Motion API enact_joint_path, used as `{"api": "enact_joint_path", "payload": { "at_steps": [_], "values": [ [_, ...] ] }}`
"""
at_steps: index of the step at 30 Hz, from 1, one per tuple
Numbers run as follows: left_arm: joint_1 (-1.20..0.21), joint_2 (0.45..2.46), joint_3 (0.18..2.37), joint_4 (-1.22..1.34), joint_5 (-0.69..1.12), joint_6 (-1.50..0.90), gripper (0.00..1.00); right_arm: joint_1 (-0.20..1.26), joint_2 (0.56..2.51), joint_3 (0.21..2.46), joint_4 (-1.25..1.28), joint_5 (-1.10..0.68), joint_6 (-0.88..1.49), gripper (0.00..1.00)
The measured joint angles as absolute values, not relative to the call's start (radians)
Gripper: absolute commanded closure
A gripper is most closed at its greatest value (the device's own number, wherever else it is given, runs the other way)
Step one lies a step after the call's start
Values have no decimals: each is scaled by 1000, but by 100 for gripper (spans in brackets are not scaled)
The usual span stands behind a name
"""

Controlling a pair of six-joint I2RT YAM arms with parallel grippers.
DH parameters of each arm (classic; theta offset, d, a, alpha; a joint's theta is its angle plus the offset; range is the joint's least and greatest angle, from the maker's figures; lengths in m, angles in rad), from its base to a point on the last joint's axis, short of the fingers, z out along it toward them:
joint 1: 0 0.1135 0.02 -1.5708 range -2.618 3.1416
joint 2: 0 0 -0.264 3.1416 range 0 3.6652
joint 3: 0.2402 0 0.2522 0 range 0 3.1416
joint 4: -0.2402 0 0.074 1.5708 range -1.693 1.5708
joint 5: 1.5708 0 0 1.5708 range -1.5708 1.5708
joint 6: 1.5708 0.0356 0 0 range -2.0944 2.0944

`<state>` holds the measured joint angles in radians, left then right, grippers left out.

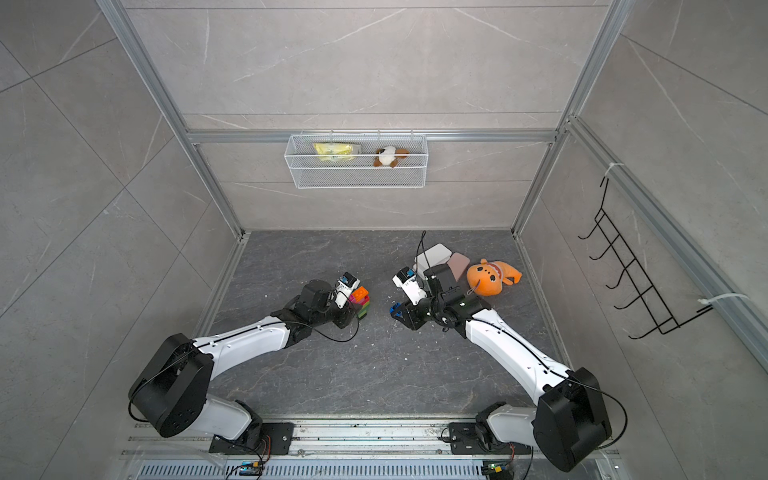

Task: Assemble a carrot with lego
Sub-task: Move the lego brick at the center of the board.

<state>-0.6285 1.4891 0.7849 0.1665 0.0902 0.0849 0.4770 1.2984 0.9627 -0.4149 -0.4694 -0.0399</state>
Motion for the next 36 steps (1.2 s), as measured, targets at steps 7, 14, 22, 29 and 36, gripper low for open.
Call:
{"api": "enact_joint_path", "payload": {
  "at_steps": [7, 14, 22, 29, 36],
  "values": [
    [-628, 1519, 789, 166, 94, 103, 60, 476, 1298, 959, -415, -469, -40, 74],
    [-628, 1520, 791, 164, 112, 113, 66, 473, 1298, 959, -416, -469, -40, 74],
    [-628, 1514, 791, 149, 196, 170, 70, 449, 1298, 959, -442, -469, -41, 74],
    [-635, 1453, 784, 64, 355, 342, 71, 413, 1287, 959, -483, -469, -46, 74],
    [-641, 1386, 777, -91, 496, 575, 71, 403, 1250, 959, -513, -476, -60, 74]
  ]
}}
